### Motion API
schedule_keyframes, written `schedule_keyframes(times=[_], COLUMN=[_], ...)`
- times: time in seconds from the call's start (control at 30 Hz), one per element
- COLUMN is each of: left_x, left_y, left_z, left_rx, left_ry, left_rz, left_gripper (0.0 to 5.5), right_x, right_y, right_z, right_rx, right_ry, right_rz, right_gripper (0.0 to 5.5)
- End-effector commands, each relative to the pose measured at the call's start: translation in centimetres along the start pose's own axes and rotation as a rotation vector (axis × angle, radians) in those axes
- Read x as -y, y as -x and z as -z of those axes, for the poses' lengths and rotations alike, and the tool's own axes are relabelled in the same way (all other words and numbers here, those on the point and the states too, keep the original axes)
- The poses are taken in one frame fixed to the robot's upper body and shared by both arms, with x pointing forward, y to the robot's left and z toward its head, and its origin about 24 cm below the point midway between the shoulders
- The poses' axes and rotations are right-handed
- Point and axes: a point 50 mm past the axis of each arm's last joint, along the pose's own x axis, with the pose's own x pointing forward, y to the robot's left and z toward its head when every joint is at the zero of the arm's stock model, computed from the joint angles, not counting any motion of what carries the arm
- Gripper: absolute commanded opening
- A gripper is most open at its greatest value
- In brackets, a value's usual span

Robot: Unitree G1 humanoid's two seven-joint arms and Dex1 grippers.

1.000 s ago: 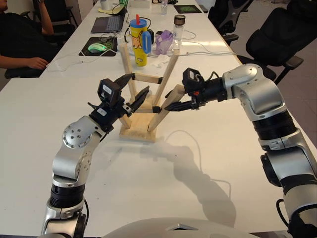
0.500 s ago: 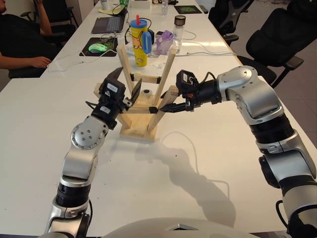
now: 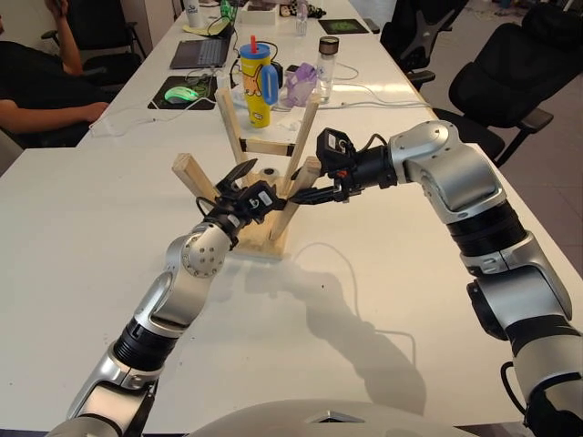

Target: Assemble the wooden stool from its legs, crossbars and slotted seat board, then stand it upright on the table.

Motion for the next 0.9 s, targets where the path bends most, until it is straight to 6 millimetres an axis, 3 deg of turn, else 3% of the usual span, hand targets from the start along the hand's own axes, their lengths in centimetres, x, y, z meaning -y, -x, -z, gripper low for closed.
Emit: schedule_keyframes(times=[0.03,0.13,0.17,0.37,0.47,0.57,0.7,0.8,0.9], left_x=[0.8,-1.1,-1.8,-5.8,-6.9,-5.8,-3.7,-0.8,3.1], left_y=[0.2,0.5,0.5,1.1,2.7,5.5,8.2,9.2,8.5], left_z=[1.6,0.8,0.5,-1.6,-3.3,-3.5,-0.7,1.6,4.8], left_rx=[-0.073,-0.001,0.025,0.181,0.343,0.492,0.446,0.35,0.119], left_ry=[0.165,0.219,0.226,0.273,0.242,0.326,0.429,0.497,0.604], left_rz=[0.028,-0.088,-0.127,-0.316,-0.365,-0.282,-0.131,0.013,0.133], left_gripper=[3.15,3.15,3.15,3.15,3.15,3.15,3.15,2.88,2.42], right_x=[-1.0,-0.6,-0.5,0.4,0.5,-1.0,-3.5,-4.6,-4.7], right_y=[-2.1,-1.8,-1.5,-0.4,0.5,1.6,2.5,2.6,2.3], right_z=[3.3,2.8,2.5,1.9,2.6,5.7,9.6,10.6,10.2], right_rx=[-0.025,0.072,0.103,0.185,0.19,0.133,0.084,0.139,0.253], right_ry=[-0.038,0.002,0.006,-0.014,-0.054,-0.14,-0.262,-0.361,-0.404], right_rz=[0.015,0.067,0.082,0.153,0.185,0.176,0.212,0.248,0.313], right_gripper=[2.05,2.05,2.43,3.3,3.35,3.35,3.35,3.09,2.61])
